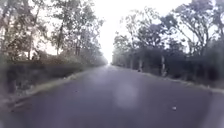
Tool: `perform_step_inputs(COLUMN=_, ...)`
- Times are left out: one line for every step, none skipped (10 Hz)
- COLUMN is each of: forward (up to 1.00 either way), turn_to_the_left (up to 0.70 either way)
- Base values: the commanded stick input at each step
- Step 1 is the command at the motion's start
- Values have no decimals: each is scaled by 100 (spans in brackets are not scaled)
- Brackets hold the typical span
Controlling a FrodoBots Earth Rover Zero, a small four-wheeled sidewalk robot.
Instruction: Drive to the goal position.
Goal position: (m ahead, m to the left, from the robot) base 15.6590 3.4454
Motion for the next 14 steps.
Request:
perform_step_inputs(forward=100, turn_to_the_left=0)
perform_step_inputs(forward=100, turn_to_the_left=0)
perform_step_inputs(forward=100, turn_to_the_left=0)
perform_step_inputs(forward=100, turn_to_the_left=0)
perform_step_inputs(forward=100, turn_to_the_left=0)
perform_step_inputs(forward=100, turn_to_the_left=0)
perform_step_inputs(forward=100, turn_to_the_left=0)
perform_step_inputs(forward=100, turn_to_the_left=0)
perform_step_inputs(forward=100, turn_to_the_left=0)
perform_step_inputs(forward=100, turn_to_the_left=0)
perform_step_inputs(forward=100, turn_to_the_left=0)
perform_step_inputs(forward=100, turn_to_the_left=0)
perform_step_inputs(forward=100, turn_to_the_left=0)
perform_step_inputs(forward=100, turn_to_the_left=-8)
